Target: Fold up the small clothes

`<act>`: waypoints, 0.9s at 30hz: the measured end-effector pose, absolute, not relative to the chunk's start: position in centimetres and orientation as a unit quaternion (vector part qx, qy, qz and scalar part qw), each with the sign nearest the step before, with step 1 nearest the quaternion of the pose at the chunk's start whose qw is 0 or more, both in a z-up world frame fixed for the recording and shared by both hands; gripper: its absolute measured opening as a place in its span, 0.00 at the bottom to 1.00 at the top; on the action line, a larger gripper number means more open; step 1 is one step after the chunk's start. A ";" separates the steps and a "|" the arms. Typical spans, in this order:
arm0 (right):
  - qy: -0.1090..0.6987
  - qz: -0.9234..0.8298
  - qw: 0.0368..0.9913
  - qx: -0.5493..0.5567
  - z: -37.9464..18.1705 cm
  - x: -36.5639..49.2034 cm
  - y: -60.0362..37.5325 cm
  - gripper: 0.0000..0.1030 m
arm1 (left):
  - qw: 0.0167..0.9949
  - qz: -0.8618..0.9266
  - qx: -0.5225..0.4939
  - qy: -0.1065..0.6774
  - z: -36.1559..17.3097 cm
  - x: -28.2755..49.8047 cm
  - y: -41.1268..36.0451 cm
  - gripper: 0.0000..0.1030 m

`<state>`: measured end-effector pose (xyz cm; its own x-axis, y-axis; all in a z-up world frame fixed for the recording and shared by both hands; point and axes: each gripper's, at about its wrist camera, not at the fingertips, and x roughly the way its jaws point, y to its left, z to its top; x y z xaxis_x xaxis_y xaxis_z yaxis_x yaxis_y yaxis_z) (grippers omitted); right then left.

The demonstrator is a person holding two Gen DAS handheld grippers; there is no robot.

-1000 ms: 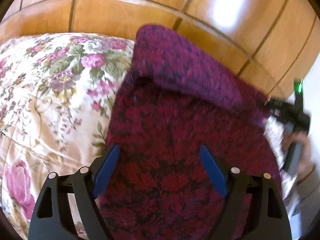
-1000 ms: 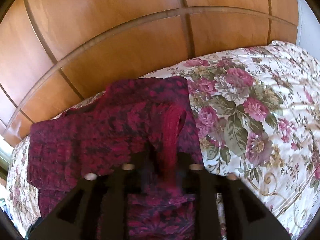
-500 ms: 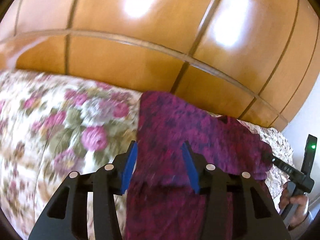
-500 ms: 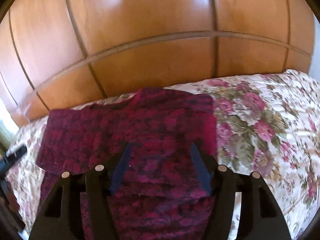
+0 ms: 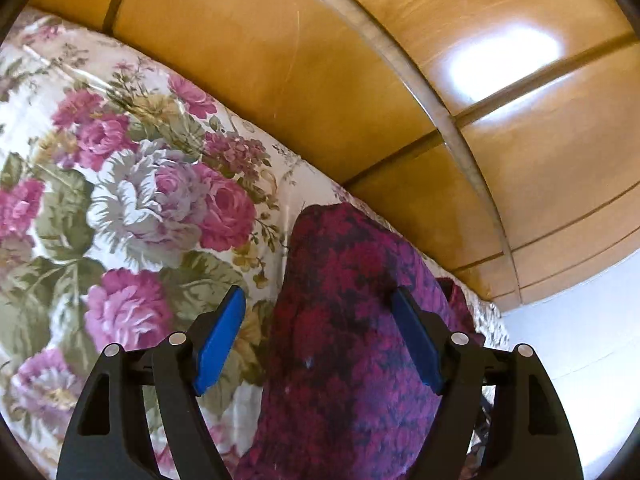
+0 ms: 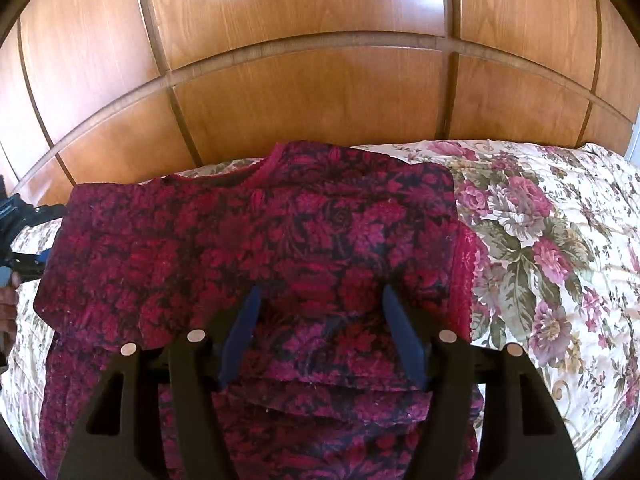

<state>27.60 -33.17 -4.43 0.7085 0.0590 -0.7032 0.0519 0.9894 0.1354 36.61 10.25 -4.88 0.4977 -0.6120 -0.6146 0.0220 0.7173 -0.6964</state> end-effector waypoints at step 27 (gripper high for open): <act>0.359 -0.007 0.933 -0.006 -6.2 27.6 -29.9 0.74 | 0.914 -0.098 -0.002 0.393 -4.2 27.5 0.4 0.32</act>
<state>27.65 -29.87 -6.25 0.7415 -0.0184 -0.6707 0.0095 0.9998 -0.0170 27.51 0.38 -4.15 0.6718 -0.1804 -0.7184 0.1771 0.9809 -0.0807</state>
